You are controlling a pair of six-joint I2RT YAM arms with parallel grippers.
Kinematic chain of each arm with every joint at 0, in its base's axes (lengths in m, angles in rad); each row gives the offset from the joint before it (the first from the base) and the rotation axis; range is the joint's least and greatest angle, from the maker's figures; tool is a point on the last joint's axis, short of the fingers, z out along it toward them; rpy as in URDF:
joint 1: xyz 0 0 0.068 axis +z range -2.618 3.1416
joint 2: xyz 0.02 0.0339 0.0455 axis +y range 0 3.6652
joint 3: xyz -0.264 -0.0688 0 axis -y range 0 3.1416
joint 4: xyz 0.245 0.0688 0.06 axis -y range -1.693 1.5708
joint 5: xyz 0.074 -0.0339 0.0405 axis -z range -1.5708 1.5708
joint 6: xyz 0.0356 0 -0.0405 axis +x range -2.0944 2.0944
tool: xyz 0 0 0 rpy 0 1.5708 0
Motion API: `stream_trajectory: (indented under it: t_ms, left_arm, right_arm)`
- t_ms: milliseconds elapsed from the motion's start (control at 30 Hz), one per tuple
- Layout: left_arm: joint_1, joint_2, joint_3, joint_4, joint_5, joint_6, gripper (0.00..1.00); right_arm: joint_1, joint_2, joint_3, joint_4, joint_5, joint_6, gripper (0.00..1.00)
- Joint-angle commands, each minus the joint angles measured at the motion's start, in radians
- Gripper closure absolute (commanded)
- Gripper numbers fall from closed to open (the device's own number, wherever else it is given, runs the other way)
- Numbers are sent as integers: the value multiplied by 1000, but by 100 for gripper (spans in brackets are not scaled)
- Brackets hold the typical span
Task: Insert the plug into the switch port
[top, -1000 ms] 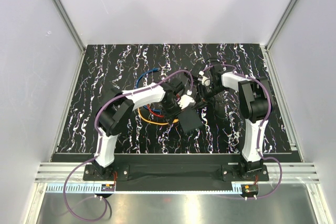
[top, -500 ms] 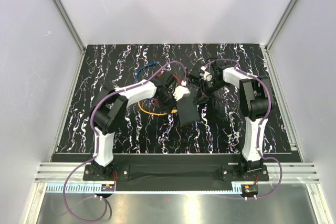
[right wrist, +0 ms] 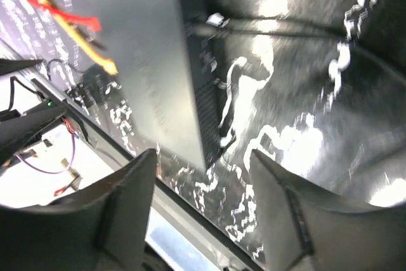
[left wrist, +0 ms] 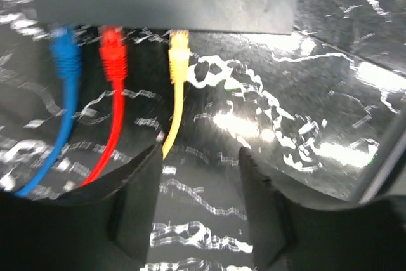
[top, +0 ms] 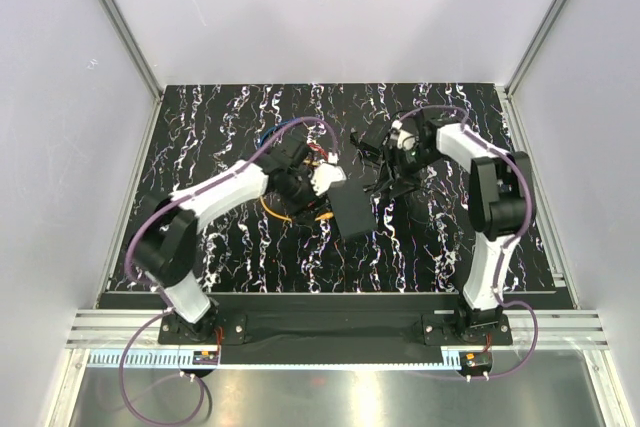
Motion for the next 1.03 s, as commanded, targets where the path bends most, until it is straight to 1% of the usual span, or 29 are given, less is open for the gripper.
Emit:
stream_trajectory:
  t_ms: [0,33,67,100,167,200,233,267,300,333,367,400,433,533,633,700,800,933,1000]
  left_arm:
    - [46,-163,23,-48,70,-16,35]
    - [70,-194,28,-60,81,-24,32]
    - [87,-221,33,-71,108,-49,2]
    - [110,-247,36,-98,131,-65,1]
    - [188,-324,53,-121,171,-131,1]
    - [218,-352,51,-123,185,-167,1]
    - [268,-390,50,-120,156,-212,1]
    - [291,-404,57,-135,135,-253,1]
    - [320,-415,63,-185,153,-255,1]
    - [386,-429,59,-197,164,-263,1]
    - [421,-468,47,-197,180,-293,1]
    - [460,-488,27,-192,191,-303,1]
    - [525,-505,10,-195,199,-304,1]
    - [618,-548,-59,-229,196,-271,1]
    - [673,-579,-147,-250,184,-234,1]
    - [686,-614,-214,-231,165,-218,1]
    - [692,-640,-275,-200,150,-223,1]
    - [696,-634,-271,-186,142,-235,1]
    - [715,-611,-250,-177,153,-272,1]
  right_arm:
    - [-24,-147,38,-64,-7,-73,31]
    - [-28,-185,45,-74,-13,-84,29]
    - [-34,-204,61,-97,-14,-96,21]
    - [-39,-222,67,-107,-14,-116,18]
    - [-67,-274,75,-122,-13,-128,4]
    - [-79,-291,73,-125,-16,-141,0]
    - [-105,-319,69,-130,-16,-148,0]
    - [-120,-333,64,-136,-18,-156,0]
    - [-134,-345,55,-136,-25,-170,0]
    - [-163,-359,44,-136,-27,-176,0]
    - [-174,-383,15,-133,-25,-184,0]
    - [-176,-395,-6,-130,-25,-188,0]
    - [-204,-421,-31,-128,-30,-197,0]
    - [-222,-472,-137,-127,-24,-231,0]
    - [-223,-526,-253,-117,-16,-251,0]
    - [-225,-547,-286,-108,-7,-260,0]
    - [-223,-574,-326,-98,7,-263,0]
    - [-223,-584,-344,-91,10,-265,0]
    - [-231,-580,-326,-88,13,-268,0]
